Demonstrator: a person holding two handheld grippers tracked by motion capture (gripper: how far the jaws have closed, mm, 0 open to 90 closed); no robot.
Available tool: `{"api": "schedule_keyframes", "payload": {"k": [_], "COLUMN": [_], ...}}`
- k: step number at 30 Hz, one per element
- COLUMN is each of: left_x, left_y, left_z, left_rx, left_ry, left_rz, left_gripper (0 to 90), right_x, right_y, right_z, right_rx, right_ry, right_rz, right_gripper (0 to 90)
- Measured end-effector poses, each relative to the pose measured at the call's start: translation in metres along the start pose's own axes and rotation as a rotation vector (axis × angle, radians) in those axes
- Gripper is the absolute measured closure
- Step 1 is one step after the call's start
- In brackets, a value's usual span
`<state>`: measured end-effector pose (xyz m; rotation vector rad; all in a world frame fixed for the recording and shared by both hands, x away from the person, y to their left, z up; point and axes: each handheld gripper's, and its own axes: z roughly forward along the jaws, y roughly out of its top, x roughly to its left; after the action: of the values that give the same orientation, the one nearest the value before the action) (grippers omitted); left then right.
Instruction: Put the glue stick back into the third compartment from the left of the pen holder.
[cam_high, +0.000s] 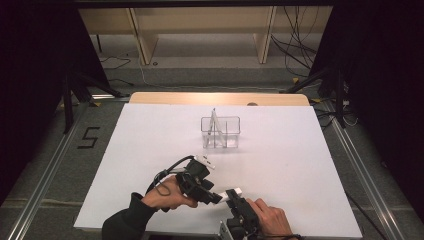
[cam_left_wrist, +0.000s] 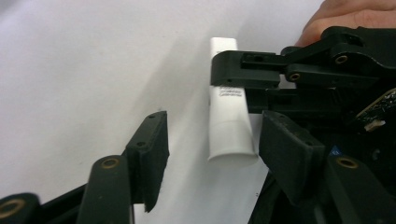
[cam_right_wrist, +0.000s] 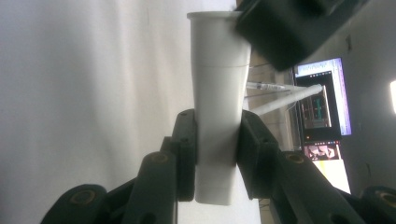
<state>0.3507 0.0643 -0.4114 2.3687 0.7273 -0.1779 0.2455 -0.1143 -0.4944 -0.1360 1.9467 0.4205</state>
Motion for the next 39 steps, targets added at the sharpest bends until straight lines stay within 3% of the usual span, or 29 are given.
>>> {"api": "schedule_keyframes", "payload": {"k": [2,5,7,11,15,23,26,30,31,39], "left_x": [0.002,0.007,0.01,0.015,0.017,0.028,0.032,0.035,0.036,0.043], "left_y": [-0.001,-0.004,-0.006,-0.01,-0.016,-0.035,-0.043,-0.051,-0.053,-0.072], "left_z": [-0.004,-0.012,-0.017,-0.024,-0.029,-0.035,-0.037,-0.04,-0.04,-0.037], "left_rx": [-0.018,-0.041,-0.081,-0.12,-0.128,-0.205,-0.257,-0.315,-0.33,-0.406], "left_ry": [0.013,0.04,0.048,0.038,0.037,0.079,0.095,0.123,0.133,0.161], "left_rz": [0.0,-0.006,-0.017,-0.028,-0.027,-0.056,-0.052,-0.043,-0.04,-0.052], "left_gripper": [37.6,33.4,31.5,29.1,28.3,27.6,26.0,24.9,24.6,21.1], "right_x": [-0.001,-0.003,-0.006,-0.01,-0.015,-0.032,-0.04,-0.053,-0.055,-0.074], "right_y": [-0.001,-0.003,-0.005,-0.01,-0.017,-0.031,-0.036,-0.042,-0.043,-0.06], "right_z": [0.0,0.0,0.0,0.002,0.005,0.007,0.009,0.01,0.011,0.02], "right_rx": [0.0,0.003,0.008,0.021,0.044,0.054,0.048,0.03,0.018,-0.032], "right_ry": [-0.002,0.005,0.001,0.004,0.004,0.006,0.033,0.063,0.066,0.143], "right_rz": [0.003,0.044,0.056,0.085,0.115,0.251,0.358,0.466,0.518,0.792], "right_gripper": [70.7,70.7,70.7,70.7,70.8,70.8,70.8,70.8,70.8,70.8]}}
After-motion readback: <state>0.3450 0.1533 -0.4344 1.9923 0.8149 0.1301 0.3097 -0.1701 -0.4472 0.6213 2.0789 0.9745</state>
